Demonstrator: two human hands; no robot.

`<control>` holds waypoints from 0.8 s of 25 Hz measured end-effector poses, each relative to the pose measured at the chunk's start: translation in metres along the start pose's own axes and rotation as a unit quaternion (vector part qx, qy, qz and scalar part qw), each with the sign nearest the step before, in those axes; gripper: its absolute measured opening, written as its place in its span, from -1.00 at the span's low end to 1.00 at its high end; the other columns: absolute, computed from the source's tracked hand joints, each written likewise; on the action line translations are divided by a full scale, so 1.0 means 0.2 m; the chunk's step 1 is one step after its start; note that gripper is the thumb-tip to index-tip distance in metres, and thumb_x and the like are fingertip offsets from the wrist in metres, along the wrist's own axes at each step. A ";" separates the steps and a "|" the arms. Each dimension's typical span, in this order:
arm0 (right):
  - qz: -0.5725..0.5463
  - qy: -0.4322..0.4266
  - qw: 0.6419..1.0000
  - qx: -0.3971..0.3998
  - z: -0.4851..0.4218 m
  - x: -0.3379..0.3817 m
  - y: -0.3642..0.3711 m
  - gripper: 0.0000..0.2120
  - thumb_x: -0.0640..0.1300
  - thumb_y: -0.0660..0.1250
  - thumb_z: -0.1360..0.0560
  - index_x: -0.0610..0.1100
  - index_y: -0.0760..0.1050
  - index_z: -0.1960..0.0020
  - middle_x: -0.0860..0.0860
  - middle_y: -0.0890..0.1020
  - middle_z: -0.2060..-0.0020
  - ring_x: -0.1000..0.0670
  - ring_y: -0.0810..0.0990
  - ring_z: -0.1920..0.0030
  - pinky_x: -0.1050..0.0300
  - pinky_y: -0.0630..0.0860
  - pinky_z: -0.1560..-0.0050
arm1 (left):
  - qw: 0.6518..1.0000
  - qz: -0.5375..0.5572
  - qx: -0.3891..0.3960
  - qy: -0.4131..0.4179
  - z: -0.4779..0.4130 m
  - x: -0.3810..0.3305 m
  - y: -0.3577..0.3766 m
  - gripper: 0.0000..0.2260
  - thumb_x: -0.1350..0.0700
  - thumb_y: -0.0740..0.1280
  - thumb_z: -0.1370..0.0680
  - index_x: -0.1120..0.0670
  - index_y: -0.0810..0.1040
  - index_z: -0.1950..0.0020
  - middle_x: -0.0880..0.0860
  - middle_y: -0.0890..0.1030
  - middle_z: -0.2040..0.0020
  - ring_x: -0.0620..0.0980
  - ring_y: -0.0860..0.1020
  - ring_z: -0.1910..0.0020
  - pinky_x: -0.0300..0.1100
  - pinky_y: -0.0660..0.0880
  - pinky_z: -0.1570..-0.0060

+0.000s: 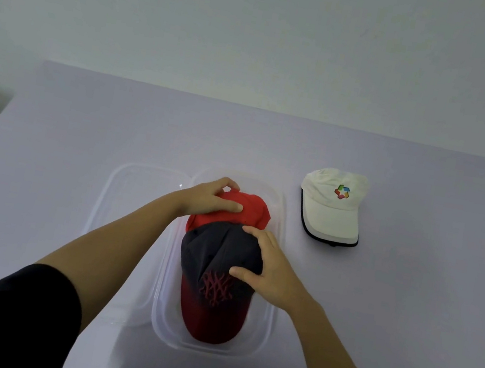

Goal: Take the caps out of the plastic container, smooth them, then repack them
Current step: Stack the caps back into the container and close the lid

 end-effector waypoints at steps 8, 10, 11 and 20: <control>0.112 0.044 0.992 -0.031 -0.17 -0.06 -0.17 0.10 0.52 0.29 -0.09 0.07 0.02 -0.47 0.03 0.13 -0.48 -0.05 -0.05 -0.51 -0.19 0.03 -0.47 | 0.988 -0.141 -0.001 0.059 0.01 -0.01 0.02 -0.50 -0.17 0.24 -0.54 -0.05 0.27 -0.43 0.03 0.38 -0.39 0.04 0.40 -0.33 -0.14 0.33 -0.25; 0.116 0.022 0.993 -0.027 -0.18 -0.07 -0.20 -0.13 0.50 0.28 -0.11 0.15 0.20 -0.31 0.07 0.22 -0.41 -0.07 0.00 -0.48 -0.19 0.06 -0.45 | 0.987 -0.108 -0.070 0.093 0.05 -0.03 0.00 -0.59 -0.13 0.26 -0.54 -0.01 0.34 -0.34 0.03 0.37 -0.38 0.03 0.41 -0.32 -0.13 0.37 -0.26; 0.135 0.010 0.991 -0.014 -0.18 -0.07 -0.21 -0.28 0.50 0.26 -0.13 0.19 0.28 -0.20 0.07 0.21 -0.42 -0.09 -0.02 -0.49 -0.22 0.02 -0.45 | 0.986 -0.095 -0.089 0.102 0.09 -0.03 -0.02 -0.67 -0.13 0.26 -0.54 0.00 0.41 -0.23 0.03 0.36 -0.37 0.02 0.41 -0.32 -0.10 0.37 -0.28; 0.289 -0.014 0.950 0.120 -0.26 -0.07 -0.20 -0.54 0.37 0.22 -0.36 0.10 0.50 -0.10 -0.04 0.18 -0.46 -0.06 -0.18 -0.51 -0.35 -0.35 -0.39 | 0.976 -0.196 0.063 0.073 0.23 0.08 0.01 -0.76 -0.06 0.30 -0.54 -0.05 0.39 0.30 0.00 -0.03 -0.57 -0.02 0.37 -0.26 -0.18 0.26 -0.13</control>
Point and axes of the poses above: each hand's wrist, its own z-axis away from the middle knuckle, its own y-axis out of the palm, x = y × z, the point moved 3 cm from there along -z, towards the middle knuckle
